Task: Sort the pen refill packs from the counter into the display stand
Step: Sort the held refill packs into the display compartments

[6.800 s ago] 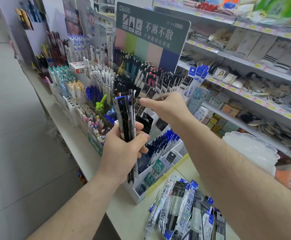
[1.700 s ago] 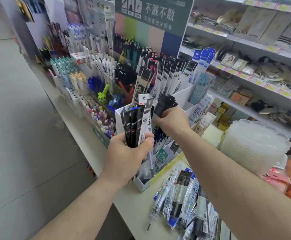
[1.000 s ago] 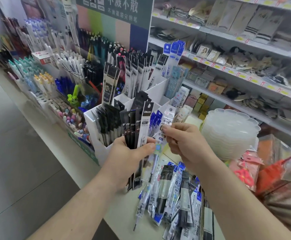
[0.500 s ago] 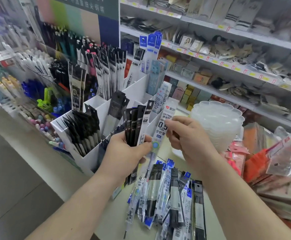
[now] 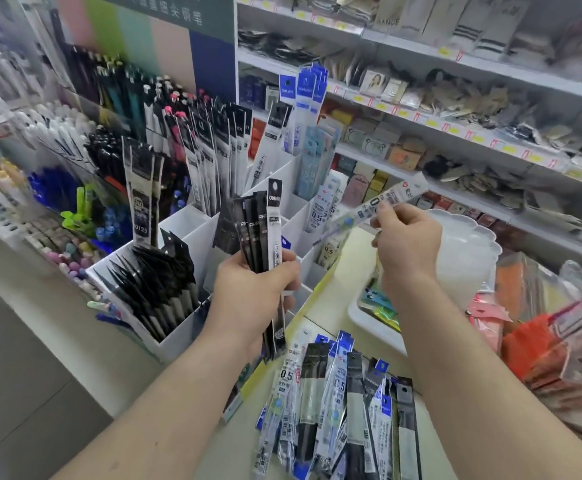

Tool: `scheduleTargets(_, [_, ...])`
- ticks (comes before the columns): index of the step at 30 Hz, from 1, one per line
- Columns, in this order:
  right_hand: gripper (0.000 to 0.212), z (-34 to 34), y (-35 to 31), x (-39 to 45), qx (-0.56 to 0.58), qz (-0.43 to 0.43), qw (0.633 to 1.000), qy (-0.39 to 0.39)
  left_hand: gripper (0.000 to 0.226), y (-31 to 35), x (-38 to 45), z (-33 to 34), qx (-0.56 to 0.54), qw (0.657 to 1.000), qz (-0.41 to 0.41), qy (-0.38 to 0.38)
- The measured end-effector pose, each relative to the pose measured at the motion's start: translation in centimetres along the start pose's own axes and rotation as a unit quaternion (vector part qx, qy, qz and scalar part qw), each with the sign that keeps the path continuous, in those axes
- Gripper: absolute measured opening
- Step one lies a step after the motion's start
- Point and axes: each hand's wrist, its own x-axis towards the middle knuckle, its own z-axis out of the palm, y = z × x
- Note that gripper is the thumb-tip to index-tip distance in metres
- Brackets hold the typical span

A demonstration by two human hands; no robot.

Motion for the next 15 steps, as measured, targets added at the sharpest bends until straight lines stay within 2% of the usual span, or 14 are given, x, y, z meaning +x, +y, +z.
scheduleTargets(3, [0.036,1.9,0.6,1.7,-0.043,-0.058,0.997,0.002,0.018,0.2,0.4,0.1,-0.006,1.000,-0.005,-0.005])
scheduleTargets(8, [0.034,3.6,1.8,3.2,-0.139,-0.152,0.978,-0.037,0.019,0.6,0.8,0.0,-0.015,1.000,-0.007,-0.014])
scheduleTargets(11, [0.034,4.3,2.7,3.6,-0.202,-0.161,0.964,-0.060,0.016,0.5,1.0,-0.2,-0.005,1.000,-0.008,-0.027])
scheduleTargets(15, [0.033,5.1,3.7,4.1,-0.314,-0.126,0.933,-0.122,0.017,0.6,1.0,-0.2,0.001,0.999,-0.010,-0.034])
